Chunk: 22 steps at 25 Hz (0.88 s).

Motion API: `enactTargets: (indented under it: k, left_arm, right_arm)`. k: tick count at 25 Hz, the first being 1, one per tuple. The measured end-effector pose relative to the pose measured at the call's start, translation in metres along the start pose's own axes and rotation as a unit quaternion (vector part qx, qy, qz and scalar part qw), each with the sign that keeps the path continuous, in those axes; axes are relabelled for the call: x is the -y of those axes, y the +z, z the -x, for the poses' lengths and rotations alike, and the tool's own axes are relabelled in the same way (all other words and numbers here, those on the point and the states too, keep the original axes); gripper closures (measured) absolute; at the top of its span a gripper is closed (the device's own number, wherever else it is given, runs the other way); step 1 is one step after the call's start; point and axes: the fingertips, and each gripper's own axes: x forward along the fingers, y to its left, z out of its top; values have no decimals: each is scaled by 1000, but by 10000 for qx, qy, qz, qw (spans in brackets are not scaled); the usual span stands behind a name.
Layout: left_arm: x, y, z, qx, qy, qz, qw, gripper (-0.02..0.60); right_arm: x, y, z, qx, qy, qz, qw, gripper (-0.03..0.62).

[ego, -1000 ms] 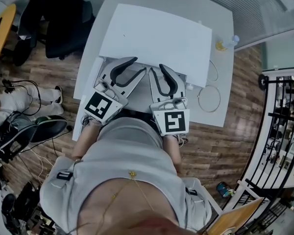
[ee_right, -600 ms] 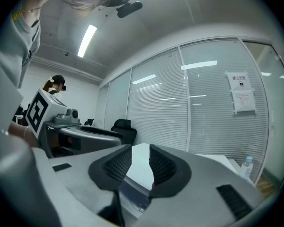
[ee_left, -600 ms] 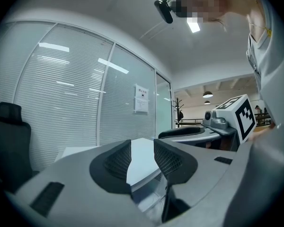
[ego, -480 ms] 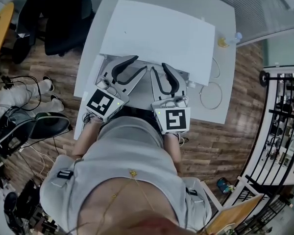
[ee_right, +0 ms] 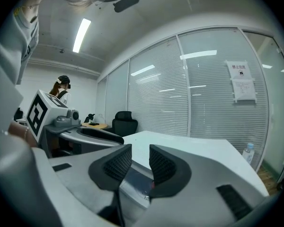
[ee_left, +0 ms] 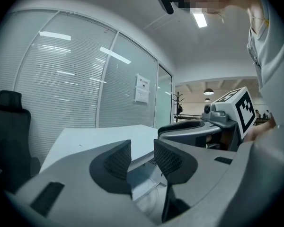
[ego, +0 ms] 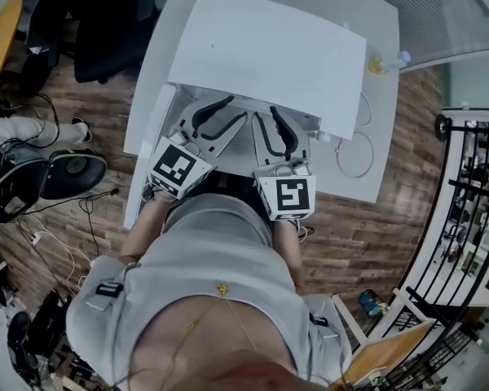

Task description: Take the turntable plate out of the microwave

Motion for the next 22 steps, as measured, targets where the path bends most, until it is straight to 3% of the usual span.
enactTargets:
  k: [10,22]
  left_arm:
    - [-1,-47,-11,-421,55,173,9990,430]
    - [-12,-96,-14,-820,146,516,9952,430]
  right_arm:
    - [1,-45,-5,-539,8,97,9985,473]
    - [6,-101,-16,-1023,-93,-163,9946,476]
